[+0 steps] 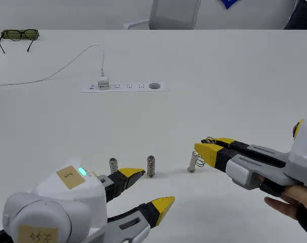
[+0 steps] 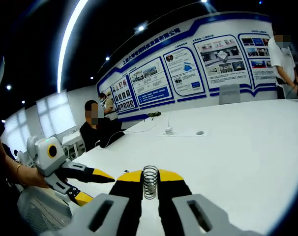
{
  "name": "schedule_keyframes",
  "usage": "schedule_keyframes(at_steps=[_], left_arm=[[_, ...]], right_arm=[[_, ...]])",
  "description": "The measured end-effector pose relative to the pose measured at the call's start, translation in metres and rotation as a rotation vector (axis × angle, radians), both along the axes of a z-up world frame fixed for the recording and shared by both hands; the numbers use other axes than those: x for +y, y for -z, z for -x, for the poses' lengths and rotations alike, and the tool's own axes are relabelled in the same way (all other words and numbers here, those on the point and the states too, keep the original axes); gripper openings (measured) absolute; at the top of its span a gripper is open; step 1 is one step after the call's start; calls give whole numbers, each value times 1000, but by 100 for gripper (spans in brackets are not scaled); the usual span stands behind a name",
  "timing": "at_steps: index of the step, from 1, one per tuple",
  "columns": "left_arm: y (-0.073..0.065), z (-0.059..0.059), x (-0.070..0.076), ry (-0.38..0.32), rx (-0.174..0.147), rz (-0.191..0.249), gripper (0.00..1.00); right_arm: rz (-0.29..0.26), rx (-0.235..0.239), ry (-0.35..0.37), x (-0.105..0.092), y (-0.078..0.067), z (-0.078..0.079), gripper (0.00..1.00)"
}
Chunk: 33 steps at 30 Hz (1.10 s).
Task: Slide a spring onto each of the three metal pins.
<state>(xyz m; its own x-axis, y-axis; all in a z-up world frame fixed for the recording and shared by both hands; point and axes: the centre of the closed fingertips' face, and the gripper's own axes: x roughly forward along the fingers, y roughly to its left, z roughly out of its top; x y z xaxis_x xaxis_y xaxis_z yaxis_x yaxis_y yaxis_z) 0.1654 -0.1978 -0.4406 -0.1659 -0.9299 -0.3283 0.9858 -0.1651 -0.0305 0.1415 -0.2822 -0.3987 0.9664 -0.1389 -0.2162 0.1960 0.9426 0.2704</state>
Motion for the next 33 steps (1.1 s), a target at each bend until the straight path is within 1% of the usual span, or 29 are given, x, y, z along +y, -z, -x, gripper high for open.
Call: schedule_keyframes(at_steps=[2,4,8,12,15,17,20,21,22,26,29,31,33], left_arm=[[0,-3,1,-13,-2,-3,44],[3,-7,3,-27,-1,-15,47],[5,-14,6,-53,12,-23,51],[4,-19,9,-77,12,-20,55],[2,-24,11,-92,18,-18,58],[3,-27,12,-105,15,-19,61],[5,-33,14,-117,17,-27,65],[6,-35,15,-125,26,-31,66],[6,-36,16,-132,28,-31,68],[8,-42,19,-144,23,-37,71],[9,-47,20,-159,25,-41,75],[10,-50,21,-168,22,-45,76],[11,-52,21,-173,19,-47,78]], right_arm=[[18,3,6,-4,0,-1,12],[41,8,12,-8,1,-2,12],[68,8,18,-16,0,-6,12],[81,15,23,-22,2,-9,12],[92,20,29,-26,3,-12,12],[96,23,32,-30,5,-14,12],[103,32,34,-35,10,-16,12],[101,36,36,-36,12,-17,12],[100,39,34,-37,14,-18,12],[91,58,27,-40,23,-20,12],[94,71,28,-43,30,-21,12],[104,80,32,-44,33,-22,12],[105,79,35,-46,35,-23,12]])
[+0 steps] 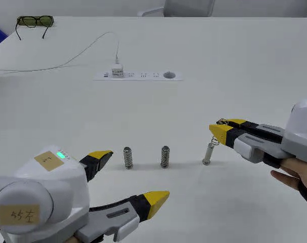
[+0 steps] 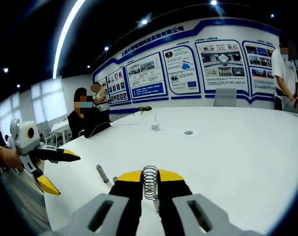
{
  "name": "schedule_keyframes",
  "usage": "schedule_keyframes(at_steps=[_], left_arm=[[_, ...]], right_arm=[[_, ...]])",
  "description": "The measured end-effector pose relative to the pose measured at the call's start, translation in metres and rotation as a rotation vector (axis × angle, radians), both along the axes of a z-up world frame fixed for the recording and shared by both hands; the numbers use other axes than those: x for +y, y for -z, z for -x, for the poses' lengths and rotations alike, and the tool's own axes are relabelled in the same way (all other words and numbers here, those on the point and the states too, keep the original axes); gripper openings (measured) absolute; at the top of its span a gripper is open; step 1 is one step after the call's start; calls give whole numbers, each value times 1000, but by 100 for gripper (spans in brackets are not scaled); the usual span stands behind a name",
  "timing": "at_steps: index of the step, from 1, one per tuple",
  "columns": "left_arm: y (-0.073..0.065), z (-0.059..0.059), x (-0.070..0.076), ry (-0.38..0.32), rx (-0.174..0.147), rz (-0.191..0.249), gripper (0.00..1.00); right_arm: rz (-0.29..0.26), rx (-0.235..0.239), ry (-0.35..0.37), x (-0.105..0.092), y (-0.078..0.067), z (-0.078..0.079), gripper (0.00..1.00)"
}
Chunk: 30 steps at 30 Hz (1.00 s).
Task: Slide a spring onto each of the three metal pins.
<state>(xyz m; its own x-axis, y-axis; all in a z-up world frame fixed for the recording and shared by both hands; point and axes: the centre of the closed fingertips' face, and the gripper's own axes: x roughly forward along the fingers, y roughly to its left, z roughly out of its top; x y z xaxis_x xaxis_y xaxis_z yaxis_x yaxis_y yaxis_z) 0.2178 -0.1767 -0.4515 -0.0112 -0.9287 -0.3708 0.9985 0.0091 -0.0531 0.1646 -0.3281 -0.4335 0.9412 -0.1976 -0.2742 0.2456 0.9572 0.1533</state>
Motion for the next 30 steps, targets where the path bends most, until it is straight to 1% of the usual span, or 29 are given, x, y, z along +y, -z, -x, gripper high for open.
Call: schedule_keyframes(at_steps=[4,8,11,14,21,25,30], left_arm=[[2,-4,0,-13,5,-5,82],[3,-7,0,-35,21,0,87],[5,-10,1,-43,18,-10,89],[6,-11,2,-53,25,-10,92],[7,-16,4,-72,21,-14,95],[8,-18,5,-81,23,-15,96],[9,-18,5,-83,31,-18,96]], right_arm=[[4,7,6,-2,4,-1,12],[3,11,14,-3,7,-1,12],[-5,4,19,-4,8,-1,12],[-7,9,23,-4,11,-1,12],[-7,19,19,-2,17,-3,12],[-4,14,25,-4,17,-4,12],[11,15,27,-7,17,-5,12]])
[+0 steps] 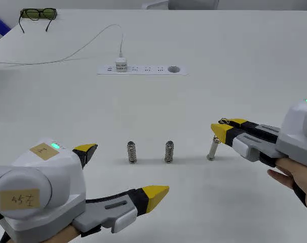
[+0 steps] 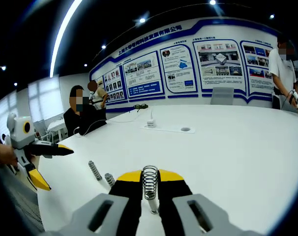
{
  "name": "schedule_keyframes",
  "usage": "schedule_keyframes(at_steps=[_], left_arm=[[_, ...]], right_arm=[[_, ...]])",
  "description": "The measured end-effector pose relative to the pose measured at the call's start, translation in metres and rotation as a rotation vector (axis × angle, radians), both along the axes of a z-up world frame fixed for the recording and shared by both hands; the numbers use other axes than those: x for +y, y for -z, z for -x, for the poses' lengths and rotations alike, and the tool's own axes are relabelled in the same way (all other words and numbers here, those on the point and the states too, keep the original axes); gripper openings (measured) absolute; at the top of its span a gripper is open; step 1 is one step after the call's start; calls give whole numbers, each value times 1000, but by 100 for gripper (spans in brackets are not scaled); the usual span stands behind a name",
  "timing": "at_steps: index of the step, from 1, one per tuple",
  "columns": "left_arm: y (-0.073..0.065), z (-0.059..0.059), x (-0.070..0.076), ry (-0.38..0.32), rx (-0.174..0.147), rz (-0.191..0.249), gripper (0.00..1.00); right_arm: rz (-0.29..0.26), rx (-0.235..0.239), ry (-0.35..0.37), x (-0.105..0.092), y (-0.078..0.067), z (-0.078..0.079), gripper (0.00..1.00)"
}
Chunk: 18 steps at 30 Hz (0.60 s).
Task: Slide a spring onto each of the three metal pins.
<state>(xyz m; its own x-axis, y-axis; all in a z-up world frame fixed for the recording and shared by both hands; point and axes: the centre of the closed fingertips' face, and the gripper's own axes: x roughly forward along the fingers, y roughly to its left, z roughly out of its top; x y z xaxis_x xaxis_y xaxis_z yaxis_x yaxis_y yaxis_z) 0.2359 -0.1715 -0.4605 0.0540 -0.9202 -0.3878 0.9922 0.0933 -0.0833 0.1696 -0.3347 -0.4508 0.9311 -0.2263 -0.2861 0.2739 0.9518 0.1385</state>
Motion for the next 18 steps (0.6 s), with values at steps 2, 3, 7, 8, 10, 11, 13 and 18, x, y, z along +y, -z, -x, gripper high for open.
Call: schedule_keyframes(at_steps=[2,3,7,8,10,11,13,18], left_arm=[[0,0,0,0,-2,-2,96],[0,0,0,3,-1,-2,95],[1,1,-1,6,-1,-3,95],[1,1,0,7,0,-4,95],[1,2,-1,8,0,-3,95],[0,2,-1,8,1,-2,95],[1,2,-1,10,1,-3,95],[0,2,0,11,2,0,94]], right_arm=[[8,1,-1,-1,0,0,12],[12,1,-2,-1,0,-1,12],[23,3,-3,-1,0,-1,12],[25,3,-5,-1,-1,-2,12],[22,-4,-5,0,-2,-2,12],[17,-4,-6,0,-2,-2,12],[17,5,-2,-1,1,-2,12],[-2,4,4,-1,5,-2,12]])
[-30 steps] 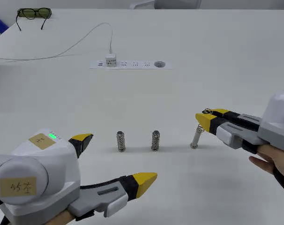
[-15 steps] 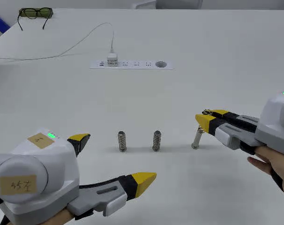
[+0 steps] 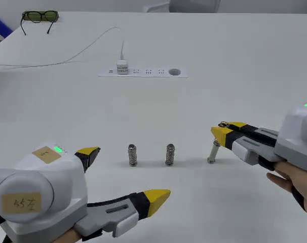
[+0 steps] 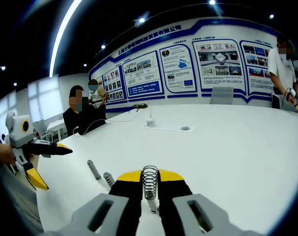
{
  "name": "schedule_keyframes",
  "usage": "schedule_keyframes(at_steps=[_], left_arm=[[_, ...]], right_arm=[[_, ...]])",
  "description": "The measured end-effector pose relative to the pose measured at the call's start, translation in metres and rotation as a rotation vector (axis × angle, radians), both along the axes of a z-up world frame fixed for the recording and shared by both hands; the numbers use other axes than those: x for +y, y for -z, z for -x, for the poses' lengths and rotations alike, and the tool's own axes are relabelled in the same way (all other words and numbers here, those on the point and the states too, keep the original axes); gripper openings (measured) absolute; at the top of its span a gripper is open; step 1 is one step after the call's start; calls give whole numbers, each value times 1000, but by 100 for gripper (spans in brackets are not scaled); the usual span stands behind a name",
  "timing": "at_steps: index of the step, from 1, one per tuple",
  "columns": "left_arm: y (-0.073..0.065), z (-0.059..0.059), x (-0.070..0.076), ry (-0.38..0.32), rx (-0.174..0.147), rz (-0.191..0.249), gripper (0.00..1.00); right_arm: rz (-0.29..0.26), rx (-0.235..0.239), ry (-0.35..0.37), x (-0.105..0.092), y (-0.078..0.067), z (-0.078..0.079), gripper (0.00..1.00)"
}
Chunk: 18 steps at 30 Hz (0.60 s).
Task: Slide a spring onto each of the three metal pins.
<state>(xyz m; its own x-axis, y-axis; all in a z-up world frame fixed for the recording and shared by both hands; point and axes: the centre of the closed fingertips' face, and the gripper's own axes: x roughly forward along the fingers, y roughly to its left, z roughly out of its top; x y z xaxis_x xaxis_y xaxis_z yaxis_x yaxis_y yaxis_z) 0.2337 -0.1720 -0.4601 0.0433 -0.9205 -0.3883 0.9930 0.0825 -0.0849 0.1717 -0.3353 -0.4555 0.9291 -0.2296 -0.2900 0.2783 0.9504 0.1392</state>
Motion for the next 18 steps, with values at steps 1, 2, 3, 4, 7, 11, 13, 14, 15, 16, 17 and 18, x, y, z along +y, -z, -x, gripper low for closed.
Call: schedule_keyframes(at_steps=[1,2,3,4,7,11,13,14,15,16,17,18], left_arm=[[0,0,0,0,-1,-1,94],[0,0,0,0,-2,-3,94],[0,0,0,0,-2,-3,94],[0,0,0,0,-2,-3,94],[-1,-1,0,-1,-3,0,94],[-1,-3,0,-8,-4,2,93],[-1,-3,1,-8,-4,1,93],[-1,-3,1,-8,-4,0,93],[0,-3,1,-9,-4,0,93],[-1,-3,1,-9,-3,1,93],[-1,-4,1,-10,-2,2,93],[-1,-4,1,-11,-3,2,93]], right_arm=[[4,7,-1,0,1,0,12],[2,10,-2,1,3,0,12],[0,11,-3,1,3,0,12],[-1,14,-3,2,5,0,12],[-2,25,-7,3,8,-1,12],[-5,35,-6,3,14,-2,12],[-6,39,-6,3,17,-2,13],[-11,44,-4,3,19,-2,13],[-10,46,-5,3,21,-2,13],[-11,54,-6,4,23,-2,13],[-12,61,-5,4,26,-2,13],[-11,65,-7,6,27,-2,13]])
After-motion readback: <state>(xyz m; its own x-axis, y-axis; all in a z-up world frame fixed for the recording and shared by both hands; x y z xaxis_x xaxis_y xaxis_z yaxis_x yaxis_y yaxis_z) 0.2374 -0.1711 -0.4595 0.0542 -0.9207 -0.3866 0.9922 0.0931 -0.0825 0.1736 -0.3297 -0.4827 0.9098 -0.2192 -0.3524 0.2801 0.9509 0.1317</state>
